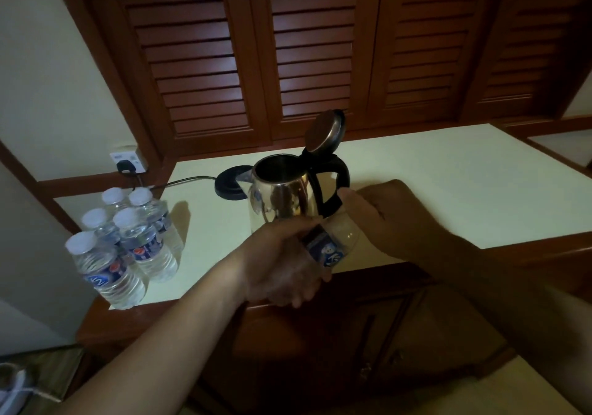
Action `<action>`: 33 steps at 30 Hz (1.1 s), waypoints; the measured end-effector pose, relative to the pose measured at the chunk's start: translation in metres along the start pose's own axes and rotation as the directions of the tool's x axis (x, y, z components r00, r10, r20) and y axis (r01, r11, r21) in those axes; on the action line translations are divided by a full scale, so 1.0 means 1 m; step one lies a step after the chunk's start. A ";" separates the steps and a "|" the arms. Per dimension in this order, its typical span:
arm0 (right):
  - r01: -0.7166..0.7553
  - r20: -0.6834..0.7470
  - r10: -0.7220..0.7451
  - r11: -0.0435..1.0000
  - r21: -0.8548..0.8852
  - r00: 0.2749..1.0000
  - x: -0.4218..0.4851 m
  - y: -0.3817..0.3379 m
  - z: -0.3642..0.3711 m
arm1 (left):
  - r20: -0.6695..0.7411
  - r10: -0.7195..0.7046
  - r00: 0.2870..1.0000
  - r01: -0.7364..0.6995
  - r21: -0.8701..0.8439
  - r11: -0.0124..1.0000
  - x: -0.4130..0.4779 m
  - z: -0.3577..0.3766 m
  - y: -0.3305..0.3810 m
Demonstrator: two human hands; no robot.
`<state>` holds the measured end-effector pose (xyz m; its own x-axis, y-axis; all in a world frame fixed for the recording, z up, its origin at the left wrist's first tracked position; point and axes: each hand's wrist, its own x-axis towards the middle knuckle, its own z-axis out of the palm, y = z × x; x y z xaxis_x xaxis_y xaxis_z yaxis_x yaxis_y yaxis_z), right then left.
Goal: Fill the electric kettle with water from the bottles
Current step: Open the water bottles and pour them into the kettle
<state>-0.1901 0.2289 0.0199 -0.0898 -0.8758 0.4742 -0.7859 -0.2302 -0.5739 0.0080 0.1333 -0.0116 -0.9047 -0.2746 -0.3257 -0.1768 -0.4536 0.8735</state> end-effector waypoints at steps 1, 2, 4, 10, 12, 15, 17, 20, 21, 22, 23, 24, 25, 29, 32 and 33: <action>-0.106 0.039 0.107 0.994 -0.016 0.994 0.002 0.006 -0.006 | -0.107 0.085 0.991 -0.076 0.085 0.993 0.008 0.008 0.001; -0.219 0.080 0.221 0.975 -0.035 0.972 0.004 0.011 -0.012 | -0.203 0.198 0.959 -0.154 0.215 0.964 0.017 0.016 0.000; -0.407 0.115 0.411 0.912 -0.058 0.904 0.005 0.024 -0.027 | -0.312 0.463 0.830 -0.235 0.556 0.797 0.040 0.034 -0.007; -0.481 -0.040 0.483 0.853 -0.205 0.874 0.010 0.081 -0.072 | -0.194 0.731 0.654 -0.216 0.879 0.426 0.135 0.069 0.000; -0.483 -0.148 0.466 0.868 -0.116 0.872 0.012 0.110 -0.092 | -0.127 0.689 0.713 -0.269 0.859 0.437 0.173 0.080 0.014; -0.452 -0.174 0.442 0.892 -0.024 0.880 0.018 0.161 -0.130 | -0.021 0.560 0.828 -0.370 0.730 0.574 0.228 0.085 0.030; -0.411 -0.173 0.414 0.910 0.051 0.894 0.022 0.197 -0.157 | 0.024 0.480 0.877 -0.370 0.671 0.643 0.267 0.087 0.038; -0.373 -0.164 0.398 0.913 0.166 0.903 0.033 0.250 -0.196 | -0.019 0.436 0.900 -0.310 0.676 0.668 0.325 0.102 0.055; -0.372 -0.166 0.405 0.907 0.199 0.899 0.038 0.267 -0.206 | -0.050 0.458 0.887 -0.295 0.704 0.647 0.346 0.108 0.061; -0.382 -0.169 0.421 0.898 0.218 0.891 0.043 0.285 -0.217 | -0.080 0.487 0.870 -0.287 0.721 0.631 0.367 0.117 0.067; -0.402 -0.175 0.439 0.891 0.209 0.881 0.049 0.301 -0.226 | -0.120 0.519 0.846 -0.286 0.719 0.634 0.388 0.125 0.073; -0.424 -0.183 0.455 0.886 0.188 0.871 0.054 0.318 -0.235 | -0.168 0.544 0.822 -0.286 0.705 0.649 0.408 0.134 0.079; -0.436 -0.184 0.466 0.881 0.184 0.865 0.059 0.334 -0.243 | -0.203 0.554 0.807 -0.280 0.695 0.663 0.427 0.141 0.086; -0.363 -0.095 0.447 0.818 0.446 0.890 0.072 0.399 -0.278 | -0.152 0.473 0.868 -0.270 0.656 0.705 0.491 0.159 0.106; -0.260 -0.054 0.356 0.768 0.586 0.933 0.079 0.437 -0.294 | -0.126 0.427 0.896 -0.248 0.655 0.714 0.532 0.161 0.116; -0.259 -0.051 0.358 0.760 0.596 0.932 0.082 0.447 -0.295 | -0.160 0.455 0.876 -0.241 0.673 0.699 0.547 0.163 0.118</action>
<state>-0.7294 0.1793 -0.0012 -0.3963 -0.8772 0.2710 -0.2092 -0.2011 -0.9570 -0.5711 0.0676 -0.0280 -0.8109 -0.5826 0.0548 -0.1670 0.3201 0.9326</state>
